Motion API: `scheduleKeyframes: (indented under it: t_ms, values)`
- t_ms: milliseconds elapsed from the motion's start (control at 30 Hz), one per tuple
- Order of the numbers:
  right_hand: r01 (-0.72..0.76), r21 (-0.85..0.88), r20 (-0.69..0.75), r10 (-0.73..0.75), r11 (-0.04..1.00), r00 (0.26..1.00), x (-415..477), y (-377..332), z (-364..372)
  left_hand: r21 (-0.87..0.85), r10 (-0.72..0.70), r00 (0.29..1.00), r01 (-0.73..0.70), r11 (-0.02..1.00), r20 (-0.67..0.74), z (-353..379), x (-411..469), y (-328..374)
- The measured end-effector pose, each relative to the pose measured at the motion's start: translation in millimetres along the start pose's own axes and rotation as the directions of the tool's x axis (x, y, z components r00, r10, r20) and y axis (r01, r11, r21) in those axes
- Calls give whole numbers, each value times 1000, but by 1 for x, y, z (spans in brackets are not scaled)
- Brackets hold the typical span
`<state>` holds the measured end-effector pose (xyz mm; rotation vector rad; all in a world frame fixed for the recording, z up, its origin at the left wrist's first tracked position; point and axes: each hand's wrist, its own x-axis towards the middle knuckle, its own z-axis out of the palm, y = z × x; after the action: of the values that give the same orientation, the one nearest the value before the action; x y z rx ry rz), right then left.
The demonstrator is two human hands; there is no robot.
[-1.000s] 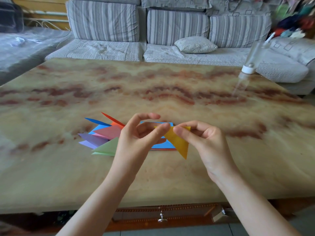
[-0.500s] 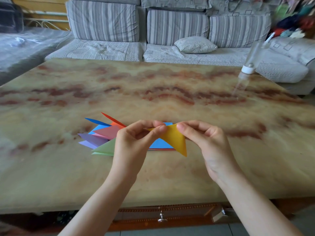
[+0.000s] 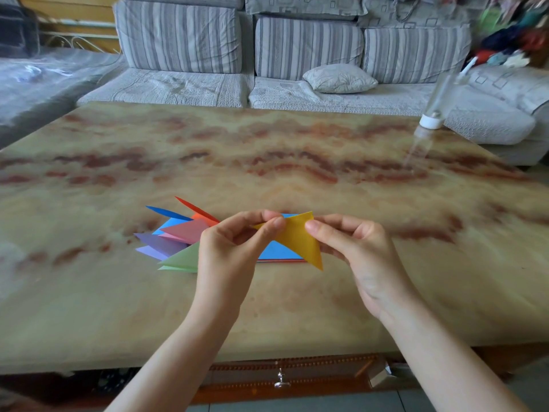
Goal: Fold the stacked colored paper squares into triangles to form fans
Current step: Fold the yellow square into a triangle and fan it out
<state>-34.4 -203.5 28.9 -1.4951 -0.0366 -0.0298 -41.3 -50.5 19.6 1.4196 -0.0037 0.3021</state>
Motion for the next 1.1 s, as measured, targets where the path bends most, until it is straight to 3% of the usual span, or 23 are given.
scheduleKeyframes:
  t_ms: [233, 367, 467, 633, 767, 900, 1100]
  values:
    - [42, -64, 6, -41, 997, 999, 0, -1, -1, 18, -145, 981, 143, 989, 128, -5, 4, 2]
    - [63, -105, 21, -61, 993, 998, -1, 0, 0, 214, -74, 976, 29, 976, 204, -12, 11, 5]
    - [83, -119, 49, -78, 989, 996, -2, 1, 2, 261, -51, 972, -11, 965, 230, -9, 8, 5]
    - [106, -186, 97, -89, 977, 991, -5, 2, 5, 311, 41, 976, -108, 944, 214, -4, 5, 2]
    - [106, -174, 107, -88, 979, 990, -6, 1, 7, 238, 63, 985, -101, 966, 162, -4, 3, 1]
    - [52, -117, 123, -37, 992, 992, -5, -1, 9, 238, 134, 986, -155, 959, 99, -2, -2, 0]
    - [-34, -169, 168, 63, 985, 984, -5, -2, 8, 311, 150, 988, -151, 938, 26, -3, -2, -2]
